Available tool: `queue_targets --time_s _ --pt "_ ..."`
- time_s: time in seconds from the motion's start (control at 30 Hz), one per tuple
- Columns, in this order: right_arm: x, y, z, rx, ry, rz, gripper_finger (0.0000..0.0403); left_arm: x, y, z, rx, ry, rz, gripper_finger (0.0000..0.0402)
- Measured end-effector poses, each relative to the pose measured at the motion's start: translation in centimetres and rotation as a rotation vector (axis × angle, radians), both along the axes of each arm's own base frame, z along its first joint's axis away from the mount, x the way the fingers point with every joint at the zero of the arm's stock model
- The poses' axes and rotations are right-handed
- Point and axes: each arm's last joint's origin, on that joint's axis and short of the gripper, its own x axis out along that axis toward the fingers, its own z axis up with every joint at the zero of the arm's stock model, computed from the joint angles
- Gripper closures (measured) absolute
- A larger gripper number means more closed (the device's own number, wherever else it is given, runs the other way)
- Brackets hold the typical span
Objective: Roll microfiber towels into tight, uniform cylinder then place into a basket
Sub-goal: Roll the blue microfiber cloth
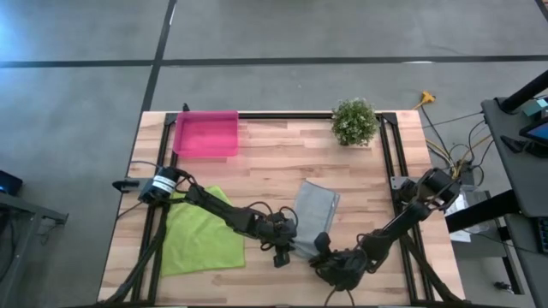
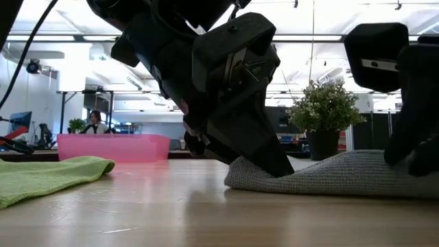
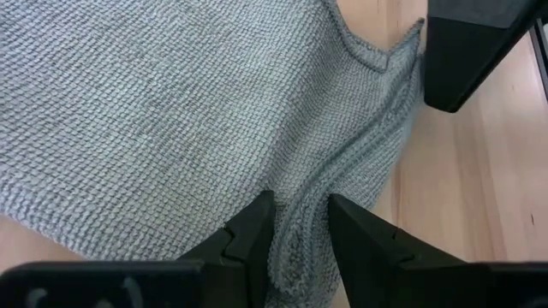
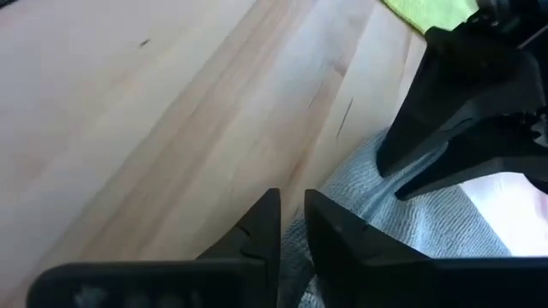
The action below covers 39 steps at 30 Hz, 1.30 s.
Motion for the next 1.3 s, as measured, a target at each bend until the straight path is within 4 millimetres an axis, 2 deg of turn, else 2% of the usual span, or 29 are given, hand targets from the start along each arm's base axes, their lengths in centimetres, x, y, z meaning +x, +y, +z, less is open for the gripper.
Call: queue_targets --time_s 0.23,0.47,1.0,1.17,1.3 --pt "0.2 -0.1 0.3 0.013 -0.015 -0.008 0.0372 0.0 0.0 0.0 0.0 0.0 0.0 0.03" --pt "0.5 -0.6 0.3 0.022 -0.04 -0.095 0.0376 0.0 0.0 0.0 0.0 -0.001 -0.001 0.03" --pt "0.5 -0.7 -2.3 0.047 0.011 -0.168 0.0376 0.1 0.0 0.1 0.002 -0.008 -0.006 0.03" --pt "0.5 -0.7 -2.5 0.058 0.016 -0.18 0.0376 0.1 -0.1 0.4 0.08 -0.034 -0.095 0.03" --pt "0.5 -0.8 -2.5 0.109 0.025 -0.223 0.0376 -0.2 -0.3 1.2 0.206 -0.079 -0.236 0.03"
